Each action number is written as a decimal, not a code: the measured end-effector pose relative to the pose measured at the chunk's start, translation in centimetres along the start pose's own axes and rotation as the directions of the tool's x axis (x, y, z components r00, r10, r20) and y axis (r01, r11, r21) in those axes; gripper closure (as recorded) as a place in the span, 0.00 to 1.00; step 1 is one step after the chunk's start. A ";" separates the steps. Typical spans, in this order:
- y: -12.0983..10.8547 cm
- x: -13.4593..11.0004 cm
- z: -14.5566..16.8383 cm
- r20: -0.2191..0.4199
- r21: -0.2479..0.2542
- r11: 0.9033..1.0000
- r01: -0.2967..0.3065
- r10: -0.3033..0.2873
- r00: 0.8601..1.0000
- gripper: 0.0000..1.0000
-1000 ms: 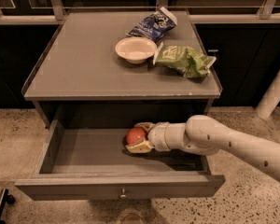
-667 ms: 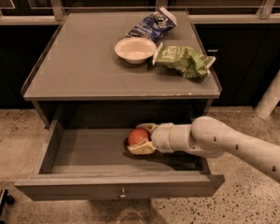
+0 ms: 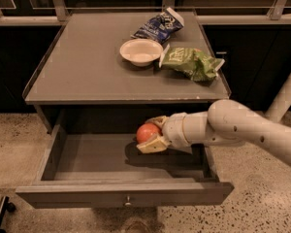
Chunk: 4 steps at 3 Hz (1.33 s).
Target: Pick apple from top drawer and place on counter
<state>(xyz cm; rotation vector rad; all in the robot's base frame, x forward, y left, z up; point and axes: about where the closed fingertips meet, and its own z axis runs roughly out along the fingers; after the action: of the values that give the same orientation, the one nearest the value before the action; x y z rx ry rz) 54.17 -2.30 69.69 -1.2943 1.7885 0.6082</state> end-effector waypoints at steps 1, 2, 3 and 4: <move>-0.5 -3.8 -2.4 -0.047 0.004 0.997 0.075 -0.074 0.996 1.00; -0.5 -7.2 -4.0 -0.101 -0.010 0.990 0.143 -0.144 0.984 1.00; -0.1 -8.7 -4.8 -0.129 -0.035 0.987 0.157 -0.160 0.979 1.00; 0.0 -10.2 -5.2 -0.138 -0.063 0.981 0.182 -0.189 0.972 1.00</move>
Offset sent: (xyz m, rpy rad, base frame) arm 0.0004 0.0114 0.1300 -0.2342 -0.1093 0.1207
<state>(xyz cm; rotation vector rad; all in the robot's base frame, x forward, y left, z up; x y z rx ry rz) 53.76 -0.85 81.07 -1.5538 1.7498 0.4684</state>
